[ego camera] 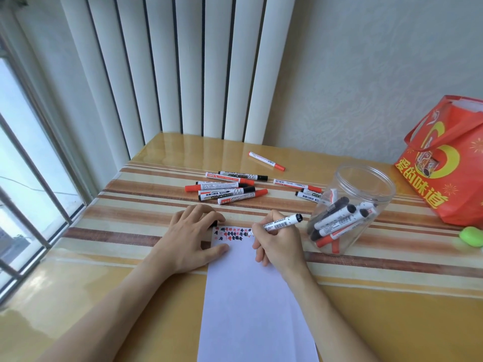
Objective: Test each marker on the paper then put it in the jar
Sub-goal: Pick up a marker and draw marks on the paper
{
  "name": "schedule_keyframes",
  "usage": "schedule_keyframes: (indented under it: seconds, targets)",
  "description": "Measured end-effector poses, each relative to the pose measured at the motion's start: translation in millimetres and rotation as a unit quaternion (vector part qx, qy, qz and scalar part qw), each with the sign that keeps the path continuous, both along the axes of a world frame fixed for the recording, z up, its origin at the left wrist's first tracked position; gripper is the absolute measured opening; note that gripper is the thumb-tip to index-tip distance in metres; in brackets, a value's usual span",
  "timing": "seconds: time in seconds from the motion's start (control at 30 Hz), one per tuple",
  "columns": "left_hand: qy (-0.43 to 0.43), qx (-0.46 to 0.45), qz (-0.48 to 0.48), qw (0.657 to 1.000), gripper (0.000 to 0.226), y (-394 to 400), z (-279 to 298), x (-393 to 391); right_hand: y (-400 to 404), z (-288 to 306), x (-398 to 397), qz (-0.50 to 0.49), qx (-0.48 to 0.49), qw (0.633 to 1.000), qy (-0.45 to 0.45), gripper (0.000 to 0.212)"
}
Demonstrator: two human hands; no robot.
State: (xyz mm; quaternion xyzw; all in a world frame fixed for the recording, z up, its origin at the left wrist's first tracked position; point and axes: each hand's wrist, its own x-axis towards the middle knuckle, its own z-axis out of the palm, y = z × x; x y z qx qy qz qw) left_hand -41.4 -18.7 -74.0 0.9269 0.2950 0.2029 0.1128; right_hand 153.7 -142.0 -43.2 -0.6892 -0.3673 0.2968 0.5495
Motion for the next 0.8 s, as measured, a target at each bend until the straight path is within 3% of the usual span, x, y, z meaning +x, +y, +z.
schedule_keyframes:
  seconds: [0.8]
  targets:
    - [-0.001,-0.007,-0.006,1.0,0.042,-1.9,3.0,0.7,1.2,1.2,-3.6,0.009,-0.033,0.999,0.002,0.017]
